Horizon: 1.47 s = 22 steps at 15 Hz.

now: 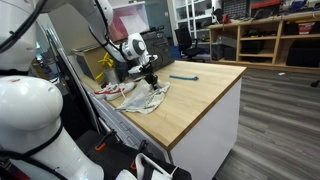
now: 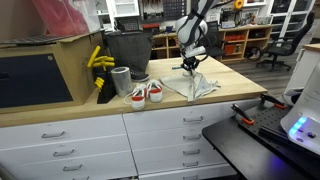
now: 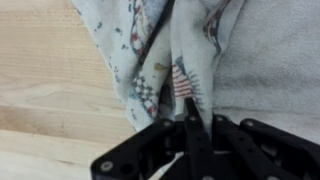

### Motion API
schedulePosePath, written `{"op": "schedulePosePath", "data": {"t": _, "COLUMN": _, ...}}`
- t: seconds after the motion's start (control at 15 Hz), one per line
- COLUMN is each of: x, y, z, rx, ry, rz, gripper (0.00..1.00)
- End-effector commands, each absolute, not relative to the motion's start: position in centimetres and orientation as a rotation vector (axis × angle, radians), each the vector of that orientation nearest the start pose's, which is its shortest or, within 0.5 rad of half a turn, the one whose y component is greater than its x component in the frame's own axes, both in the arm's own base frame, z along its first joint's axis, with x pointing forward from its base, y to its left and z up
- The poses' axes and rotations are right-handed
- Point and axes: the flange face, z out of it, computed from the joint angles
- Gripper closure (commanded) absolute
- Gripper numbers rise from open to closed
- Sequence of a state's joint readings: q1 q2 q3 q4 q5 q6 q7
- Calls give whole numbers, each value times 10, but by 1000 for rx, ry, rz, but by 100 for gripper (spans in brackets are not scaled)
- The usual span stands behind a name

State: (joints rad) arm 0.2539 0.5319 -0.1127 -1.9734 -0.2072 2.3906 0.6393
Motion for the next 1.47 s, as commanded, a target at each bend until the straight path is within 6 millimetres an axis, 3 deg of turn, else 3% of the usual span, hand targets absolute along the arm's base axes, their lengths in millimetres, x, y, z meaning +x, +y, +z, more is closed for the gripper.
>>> {"op": "schedulePosePath", "data": {"t": 0.0, "x": 602, "y": 95, "z": 215, "rx": -3263, "ry": 551, "rz": -42, "gripper": 100}}
{"op": "schedulePosePath", "data": {"t": 0.4, "x": 609, "y": 123, "z": 234, "rx": -3144, "ry": 542, "rz": -199, "gripper": 99}}
{"op": "schedulePosePath", "data": {"t": 1.0, "x": 599, "y": 176, "z": 230, "rx": -3033, "ry": 475, "rz": -245, "gripper": 99}}
{"op": "schedulePosePath", "data": {"t": 1.07, "x": 599, "y": 182, "z": 229, "rx": -3029, "ry": 468, "rz": -248, "gripper": 71}}
{"op": "schedulePosePath", "data": {"t": 1.2, "x": 596, "y": 188, "z": 228, "rx": -3025, "ry": 436, "rz": -259, "gripper": 65}}
{"op": "schedulePosePath", "data": {"t": 1.4, "x": 589, "y": 188, "z": 226, "rx": -3038, "ry": 375, "rz": -281, "gripper": 42}}
